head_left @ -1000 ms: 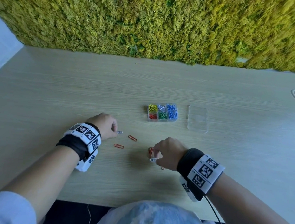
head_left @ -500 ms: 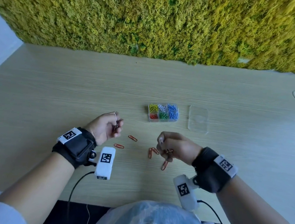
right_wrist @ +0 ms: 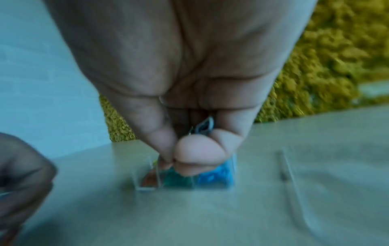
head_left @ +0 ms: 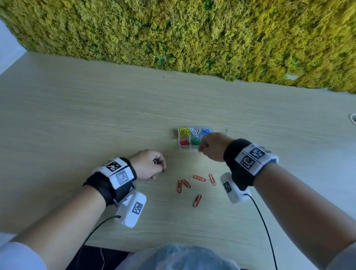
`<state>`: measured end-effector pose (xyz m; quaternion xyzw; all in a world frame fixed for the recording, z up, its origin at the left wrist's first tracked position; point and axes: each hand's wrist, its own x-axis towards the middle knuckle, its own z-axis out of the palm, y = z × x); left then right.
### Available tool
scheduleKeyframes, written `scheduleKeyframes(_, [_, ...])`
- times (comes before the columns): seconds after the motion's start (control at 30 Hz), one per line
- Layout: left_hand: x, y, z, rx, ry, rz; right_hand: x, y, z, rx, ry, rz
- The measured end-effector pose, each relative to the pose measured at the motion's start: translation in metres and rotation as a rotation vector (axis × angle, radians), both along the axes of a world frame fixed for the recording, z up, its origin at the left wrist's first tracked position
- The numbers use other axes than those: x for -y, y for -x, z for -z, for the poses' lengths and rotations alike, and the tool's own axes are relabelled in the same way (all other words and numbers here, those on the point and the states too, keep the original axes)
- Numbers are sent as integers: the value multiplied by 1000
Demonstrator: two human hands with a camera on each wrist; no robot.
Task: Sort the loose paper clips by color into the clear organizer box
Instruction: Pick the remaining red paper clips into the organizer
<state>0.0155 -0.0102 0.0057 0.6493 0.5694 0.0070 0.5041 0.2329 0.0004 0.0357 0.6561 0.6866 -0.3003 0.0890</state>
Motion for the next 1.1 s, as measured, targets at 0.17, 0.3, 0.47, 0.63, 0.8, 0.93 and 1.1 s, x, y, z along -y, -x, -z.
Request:
scheduleKeyframes(0.17, [4,-13,-9,-112,-98,146,-42,19,-13,201,-138,-48])
scheduleKeyframes(0.3, [-1,-18,-17,-176,-184,202,-54,25,-8,207,-161,-37])
scheduleKeyframes(0.47, [-11,-27,-24,-202,-257,180,-54,19,1,116,-235,49])
scheduleKeyframes(0.63, [-31,-49,-32,-202,-382,172,-32,-8,6,-23,-322,163])
scheduleKeyframes(0.8, [-54,-85,-35,-247,-498,258,8,-35,16,-66,-292,262])
scheduleKeyframes(0.93, [-69,-108,-36,-286,-524,347,30,-51,23,-109,-239,328])
scheduleKeyframes(1.1, [-74,-118,-32,-299,-601,326,44,-63,23,-119,-253,345])
